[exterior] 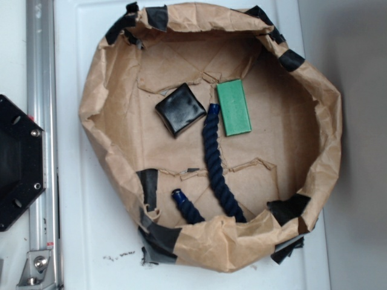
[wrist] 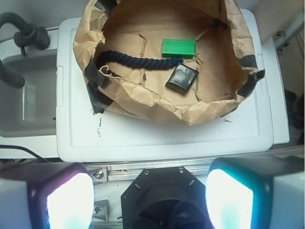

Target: Grab the black box.

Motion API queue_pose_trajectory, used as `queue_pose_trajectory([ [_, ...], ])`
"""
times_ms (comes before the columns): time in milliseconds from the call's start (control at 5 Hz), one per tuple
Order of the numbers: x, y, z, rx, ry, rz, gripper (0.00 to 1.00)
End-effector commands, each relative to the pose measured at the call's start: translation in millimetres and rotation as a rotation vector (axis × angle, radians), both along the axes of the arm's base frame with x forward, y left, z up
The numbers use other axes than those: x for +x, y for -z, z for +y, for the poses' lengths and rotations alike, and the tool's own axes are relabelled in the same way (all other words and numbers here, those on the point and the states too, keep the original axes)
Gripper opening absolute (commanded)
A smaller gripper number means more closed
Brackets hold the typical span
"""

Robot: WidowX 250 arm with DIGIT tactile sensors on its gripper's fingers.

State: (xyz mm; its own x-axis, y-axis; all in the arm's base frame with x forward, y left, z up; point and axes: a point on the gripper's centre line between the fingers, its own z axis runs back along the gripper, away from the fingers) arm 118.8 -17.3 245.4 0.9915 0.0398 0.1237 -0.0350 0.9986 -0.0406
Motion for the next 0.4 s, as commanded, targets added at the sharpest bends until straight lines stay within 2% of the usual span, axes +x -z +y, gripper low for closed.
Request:
queue_pose_trajectory([
  [0, 0, 0, 0, 0.000, 0.000, 0.000, 1.00],
  [200, 50, 11, 15, -0.029, -0.065, 0.038, 1.00],
])
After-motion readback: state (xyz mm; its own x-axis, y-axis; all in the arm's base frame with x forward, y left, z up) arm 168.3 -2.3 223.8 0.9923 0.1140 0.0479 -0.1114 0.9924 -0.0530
